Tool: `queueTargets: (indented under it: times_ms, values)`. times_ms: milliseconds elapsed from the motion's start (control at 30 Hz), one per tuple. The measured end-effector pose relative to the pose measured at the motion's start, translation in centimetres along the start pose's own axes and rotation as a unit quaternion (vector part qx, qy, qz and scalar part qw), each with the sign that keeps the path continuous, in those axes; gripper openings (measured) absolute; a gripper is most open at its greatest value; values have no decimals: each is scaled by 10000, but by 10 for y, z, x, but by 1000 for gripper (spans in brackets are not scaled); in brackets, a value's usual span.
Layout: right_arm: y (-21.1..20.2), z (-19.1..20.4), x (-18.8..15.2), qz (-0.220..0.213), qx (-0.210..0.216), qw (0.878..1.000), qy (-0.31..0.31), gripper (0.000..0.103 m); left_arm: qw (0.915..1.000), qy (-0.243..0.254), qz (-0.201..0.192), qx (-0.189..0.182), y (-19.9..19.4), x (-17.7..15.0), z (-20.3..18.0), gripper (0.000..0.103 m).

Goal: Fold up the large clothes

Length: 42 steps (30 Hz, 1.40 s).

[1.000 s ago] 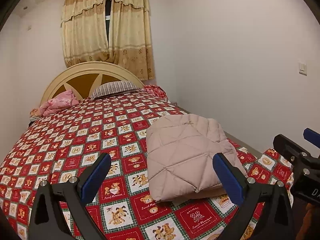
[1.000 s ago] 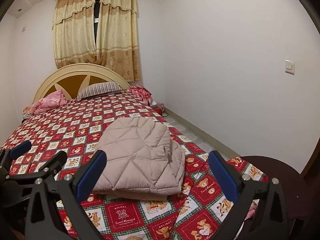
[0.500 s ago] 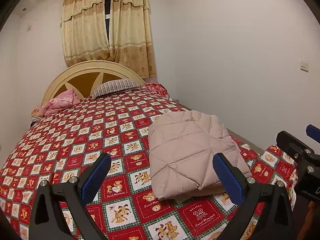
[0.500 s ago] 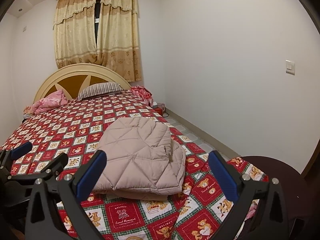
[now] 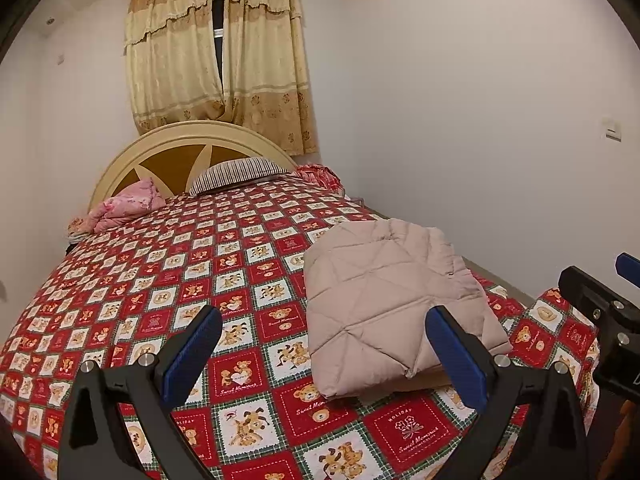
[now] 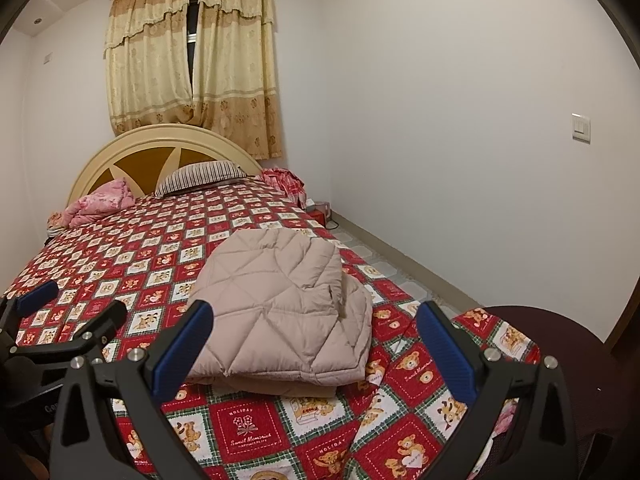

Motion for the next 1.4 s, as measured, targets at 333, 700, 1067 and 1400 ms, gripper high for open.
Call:
queueTargets:
  times_ms: [333, 700, 1067, 1400]
  values:
    - [1, -2, -1, -17, -12, 10000, 6, 103, 9999, 32, -77, 105, -1, 3, 2, 102]
    - [1, -3, -4, -14, -15, 10000, 1, 103, 9999, 18, -81, 96, 1, 1, 2, 102]
    - [2, -3, -6, 10, -20, 10000, -7, 103, 9997, -217, 139, 29, 16, -7, 17, 102]
    - [5, 1, -13, 124, 12, 9999, 22, 103, 9994, -250, 208, 138, 20, -15, 27, 102]
Point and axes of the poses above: each gripper's, at about its wrist camera, not at the fingertips, and y roughly the way its jaws point, z to its left, x to its top, the point moved 4 cm from there along y, roughly the way its jaws point, and after that the axes turned 15 degrees about -z, right-handed, at the moved point
